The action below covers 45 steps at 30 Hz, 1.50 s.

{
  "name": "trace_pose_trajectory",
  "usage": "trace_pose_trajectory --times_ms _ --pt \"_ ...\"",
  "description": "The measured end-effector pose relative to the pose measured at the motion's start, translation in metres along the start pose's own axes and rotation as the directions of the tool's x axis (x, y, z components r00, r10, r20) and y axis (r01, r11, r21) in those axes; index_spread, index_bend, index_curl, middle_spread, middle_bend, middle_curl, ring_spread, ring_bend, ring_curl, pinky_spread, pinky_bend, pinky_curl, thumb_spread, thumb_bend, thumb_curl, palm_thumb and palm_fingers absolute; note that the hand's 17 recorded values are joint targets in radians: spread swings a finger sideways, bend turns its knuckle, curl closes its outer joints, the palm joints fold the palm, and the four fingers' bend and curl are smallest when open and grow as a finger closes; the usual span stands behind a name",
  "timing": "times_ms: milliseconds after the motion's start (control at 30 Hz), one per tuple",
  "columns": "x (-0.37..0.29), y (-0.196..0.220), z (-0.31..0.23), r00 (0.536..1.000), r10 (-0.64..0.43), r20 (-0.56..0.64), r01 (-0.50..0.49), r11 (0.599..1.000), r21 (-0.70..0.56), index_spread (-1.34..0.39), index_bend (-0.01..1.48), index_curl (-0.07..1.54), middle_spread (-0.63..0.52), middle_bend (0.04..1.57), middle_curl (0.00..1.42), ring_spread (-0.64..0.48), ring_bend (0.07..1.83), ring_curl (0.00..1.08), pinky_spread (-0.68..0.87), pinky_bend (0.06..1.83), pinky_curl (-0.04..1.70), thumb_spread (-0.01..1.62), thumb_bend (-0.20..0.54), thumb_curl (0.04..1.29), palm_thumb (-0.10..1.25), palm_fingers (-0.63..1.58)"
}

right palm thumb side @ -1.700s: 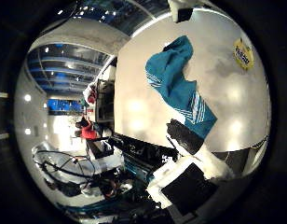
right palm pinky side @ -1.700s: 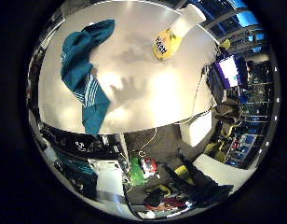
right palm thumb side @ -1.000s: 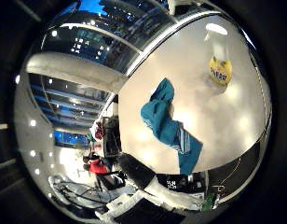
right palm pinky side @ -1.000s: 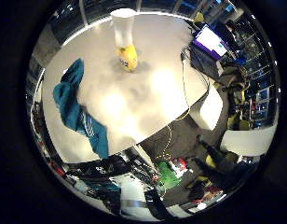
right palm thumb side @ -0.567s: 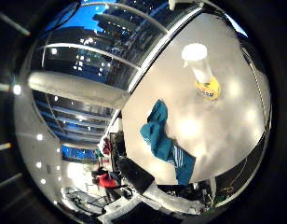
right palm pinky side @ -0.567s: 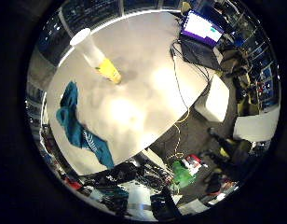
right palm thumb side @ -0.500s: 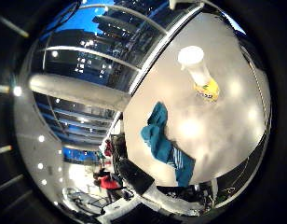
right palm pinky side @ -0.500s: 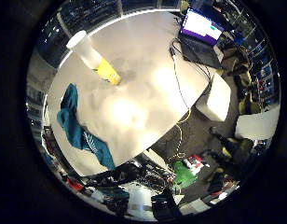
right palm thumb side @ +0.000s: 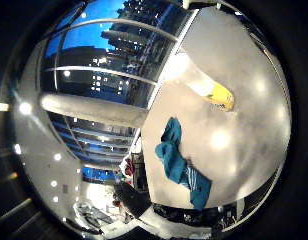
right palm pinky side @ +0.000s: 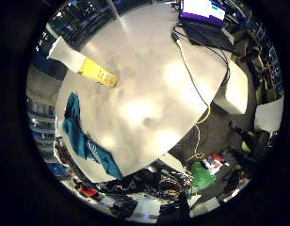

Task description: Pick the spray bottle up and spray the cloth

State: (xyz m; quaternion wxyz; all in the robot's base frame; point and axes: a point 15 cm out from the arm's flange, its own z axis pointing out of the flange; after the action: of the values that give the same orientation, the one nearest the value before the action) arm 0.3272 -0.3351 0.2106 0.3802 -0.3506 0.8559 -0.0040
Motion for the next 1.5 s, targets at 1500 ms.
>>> trace_pose_trajectory --times_ms 1500 --pt "0.044 -0.026 0.111 0.943 0.044 0.330 -0.036 0.999 -0.031 -0.23 0.15 0.25 0.10 0.20 0.34 0.16 0.34 0.27 0.41 0.45 0.31 1.01 -0.026 0.27 0.35 0.04"
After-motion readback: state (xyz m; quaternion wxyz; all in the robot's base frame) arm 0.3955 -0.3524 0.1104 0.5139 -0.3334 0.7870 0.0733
